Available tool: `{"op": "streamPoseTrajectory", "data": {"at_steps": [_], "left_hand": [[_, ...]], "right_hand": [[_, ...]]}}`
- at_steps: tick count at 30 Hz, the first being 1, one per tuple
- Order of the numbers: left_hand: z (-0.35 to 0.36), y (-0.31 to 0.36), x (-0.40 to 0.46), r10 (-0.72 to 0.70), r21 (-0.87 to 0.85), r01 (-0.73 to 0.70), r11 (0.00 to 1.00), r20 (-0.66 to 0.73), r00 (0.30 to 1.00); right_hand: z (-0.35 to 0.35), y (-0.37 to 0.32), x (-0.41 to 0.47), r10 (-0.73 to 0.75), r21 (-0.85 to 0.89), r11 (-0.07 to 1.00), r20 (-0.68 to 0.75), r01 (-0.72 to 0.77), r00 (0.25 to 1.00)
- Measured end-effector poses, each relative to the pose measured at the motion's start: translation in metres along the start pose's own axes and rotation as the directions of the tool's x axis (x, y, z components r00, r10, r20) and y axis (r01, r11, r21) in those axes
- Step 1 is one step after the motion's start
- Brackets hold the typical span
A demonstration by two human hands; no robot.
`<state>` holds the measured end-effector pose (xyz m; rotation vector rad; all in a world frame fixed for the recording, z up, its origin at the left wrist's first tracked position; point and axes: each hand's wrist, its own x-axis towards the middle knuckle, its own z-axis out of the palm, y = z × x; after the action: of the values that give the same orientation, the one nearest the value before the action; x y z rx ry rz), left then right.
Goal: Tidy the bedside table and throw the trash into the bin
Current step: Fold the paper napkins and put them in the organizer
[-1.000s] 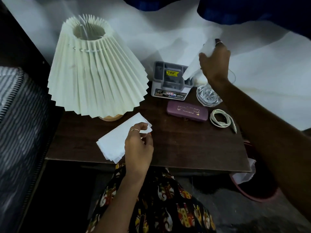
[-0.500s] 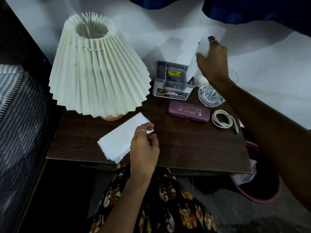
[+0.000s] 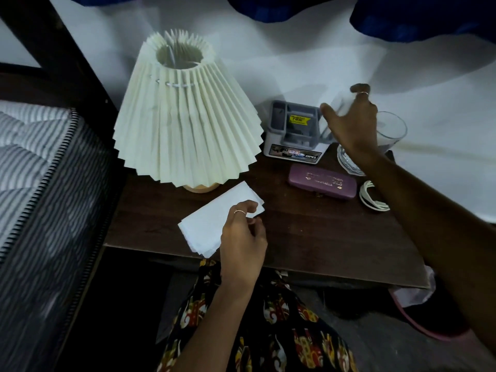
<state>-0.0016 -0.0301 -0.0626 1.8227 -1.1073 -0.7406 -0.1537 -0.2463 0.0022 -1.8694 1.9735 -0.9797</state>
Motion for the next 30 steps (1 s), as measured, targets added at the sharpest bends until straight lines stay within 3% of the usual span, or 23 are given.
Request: {"op": "streamPoseTrajectory", "data": {"at_steps": [3, 5, 7, 9, 13, 15, 20, 24, 27, 30], "left_hand": [[-0.007, -0.004, -0.003, 0.008, 0.044, -0.007, 0.999, -0.035, 0.999], [-0.014, -0.009, -0.006, -0.004, 0.090, 0.012, 0.996, -0.095, 0.995], [-0.023, -0.013, -0.009, -0.053, 0.115, 0.074, 0.991, -0.172, 0.984], [-0.033, -0.017, -0.012, -0.126, 0.112, 0.158, 0.981, -0.251, 0.960], [-0.048, -0.024, -0.016, -0.300, -0.002, 0.314, 0.950, -0.299, 0.906], [-0.053, -0.027, -0.020, -0.351, -0.071, 0.345, 0.936, -0.290, 0.891], [-0.057, -0.025, -0.018, -0.391, -0.201, 0.346, 0.917, -0.272, 0.879], [-0.054, -0.023, -0.012, -0.415, -0.253, 0.353, 0.901, -0.261, 0.871], [-0.051, -0.026, -0.006, -0.413, -0.273, 0.343, 0.899, -0.269, 0.870], [-0.049, -0.030, -0.003, -0.440, -0.308, 0.358, 0.881, -0.260, 0.860]], "right_hand": [[-0.010, -0.008, -0.022, -0.077, -0.001, 0.997, -0.083, 0.077, 0.994], [-0.013, -0.017, -0.044, -0.220, -0.051, 0.975, -0.118, 0.215, 0.968], [-0.008, -0.027, -0.071, -0.365, -0.018, 0.931, -0.041, 0.364, 0.930], [0.007, -0.035, -0.096, -0.419, 0.023, 0.907, 0.135, 0.420, 0.898], [0.044, -0.040, -0.137, -0.181, -0.008, 0.976, 0.528, 0.219, 0.830], [0.056, -0.040, -0.148, -0.064, -0.048, 0.992, 0.607, 0.117, 0.792], [0.075, -0.048, -0.147, 0.133, -0.179, 0.984, 0.646, -0.021, 0.752], [0.084, -0.054, -0.141, 0.149, -0.266, 0.963, 0.659, 0.044, 0.737], [0.089, -0.054, -0.138, 0.186, -0.249, 0.968, 0.663, -0.021, 0.725], [0.093, -0.049, -0.135, 0.239, -0.117, 0.968, 0.707, -0.223, 0.666]]}}
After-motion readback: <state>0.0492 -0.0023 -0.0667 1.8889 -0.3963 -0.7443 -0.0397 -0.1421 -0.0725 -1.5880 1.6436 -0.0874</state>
